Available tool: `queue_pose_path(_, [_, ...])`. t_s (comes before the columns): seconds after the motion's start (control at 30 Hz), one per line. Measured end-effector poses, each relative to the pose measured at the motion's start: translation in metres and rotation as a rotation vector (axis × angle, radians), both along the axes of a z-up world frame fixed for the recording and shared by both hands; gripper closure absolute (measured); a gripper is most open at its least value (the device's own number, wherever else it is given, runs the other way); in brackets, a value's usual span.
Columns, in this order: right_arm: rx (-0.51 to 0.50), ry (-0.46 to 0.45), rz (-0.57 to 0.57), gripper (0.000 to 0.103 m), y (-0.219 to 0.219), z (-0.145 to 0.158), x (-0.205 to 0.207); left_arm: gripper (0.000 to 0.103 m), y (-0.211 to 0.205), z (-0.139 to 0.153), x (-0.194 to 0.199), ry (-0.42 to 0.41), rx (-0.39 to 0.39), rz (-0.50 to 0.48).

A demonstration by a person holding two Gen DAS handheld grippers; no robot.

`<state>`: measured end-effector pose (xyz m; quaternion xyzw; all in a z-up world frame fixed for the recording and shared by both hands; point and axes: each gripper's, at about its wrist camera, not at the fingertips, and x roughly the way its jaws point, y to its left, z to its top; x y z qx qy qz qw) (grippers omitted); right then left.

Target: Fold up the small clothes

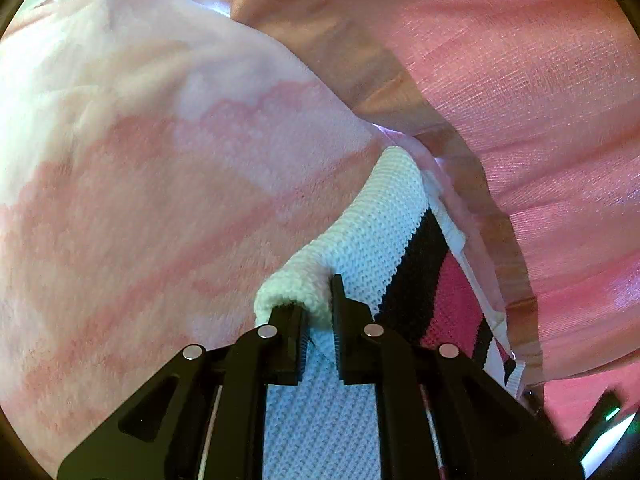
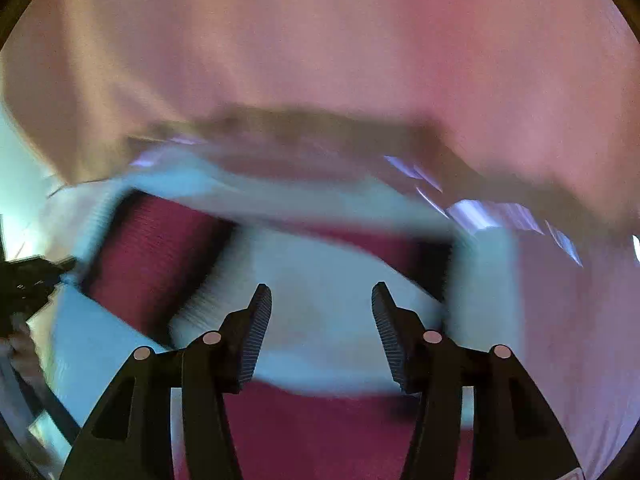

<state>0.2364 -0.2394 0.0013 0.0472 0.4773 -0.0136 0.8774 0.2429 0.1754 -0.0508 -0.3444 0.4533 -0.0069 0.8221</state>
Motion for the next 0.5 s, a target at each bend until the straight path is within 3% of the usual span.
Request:
queue_pose_path(0.1, [0.113, 0.054, -0.110, 0.050, -0.058, -0.023, -0.014, 0.093, 0.003, 0.000, 0.001, 0.006, 0.028, 0.003])
queue_pose_path(0.27, [0.280, 0.036, -0.094, 0.050, -0.062, -0.041, -0.007, 0.093, -0.008, 0.001, 0.004, -0.006, 0.081, -0.009])
queue_pose_path(0.3, [0.262, 0.033, -0.072, 0.057, -0.050, -0.046, -0.001, 0.093, -0.010, 0.001, 0.004, -0.007, 0.095, -0.015])
queue_pose_path(0.33, [0.233, 0.031, -0.056, 0.083, -0.045, -0.048, 0.001, 0.093, -0.011, 0.002, 0.005, -0.009, 0.103, -0.018])
queue_pose_path(0.37, [0.212, 0.028, -0.029, 0.093, -0.041, -0.046, 0.002, 0.093, -0.013, 0.002, 0.005, -0.010, 0.111, -0.019])
queue_pose_path(0.5, [0.133, -0.050, -0.018, 0.096, -0.045, -0.010, -0.003, 0.093, -0.015, 0.002, 0.007, -0.010, 0.118, -0.023])
